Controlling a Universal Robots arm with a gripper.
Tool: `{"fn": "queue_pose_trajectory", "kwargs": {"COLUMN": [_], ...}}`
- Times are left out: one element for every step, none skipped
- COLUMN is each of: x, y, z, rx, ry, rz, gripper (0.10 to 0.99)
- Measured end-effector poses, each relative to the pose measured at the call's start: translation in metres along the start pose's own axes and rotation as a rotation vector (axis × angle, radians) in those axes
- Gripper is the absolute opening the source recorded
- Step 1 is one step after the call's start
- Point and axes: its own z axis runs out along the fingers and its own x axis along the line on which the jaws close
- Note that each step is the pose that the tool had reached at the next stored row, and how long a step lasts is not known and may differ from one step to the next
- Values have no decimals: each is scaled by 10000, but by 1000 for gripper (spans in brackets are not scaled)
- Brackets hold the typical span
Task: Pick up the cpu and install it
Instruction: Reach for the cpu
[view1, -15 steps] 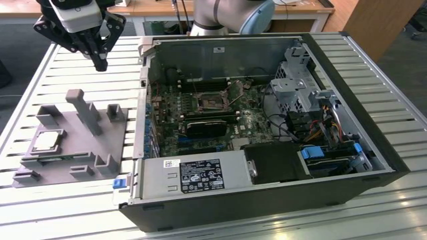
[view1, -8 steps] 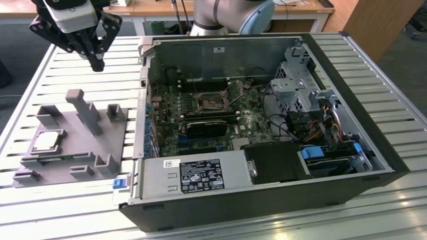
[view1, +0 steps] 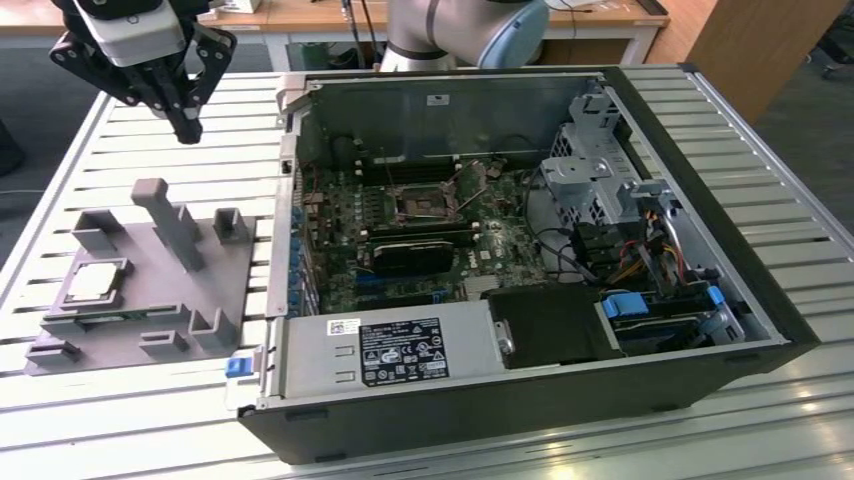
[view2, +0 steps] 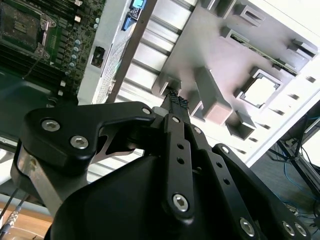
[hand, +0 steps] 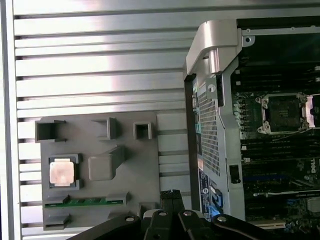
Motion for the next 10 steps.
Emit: {"fn": "queue_pose_trajectory", "kwargs": {"x": [7,15,22,30,37,45,52,59,67,74], "y": [-1,-1,-2,-2,-3,-4,-4,-5,-5,-6], "z": [0,0,0,0,0,0,0,0,0,0], "rx": [0,0,0,0,0,0,0,0,0,0], "ry": [0,0,0,0,0,0,0,0,0,0], "rz": [0,0,0,0,0,0,0,0,-1,0], "gripper": [106,106,106,106,106,106,106,106,106,106]}}
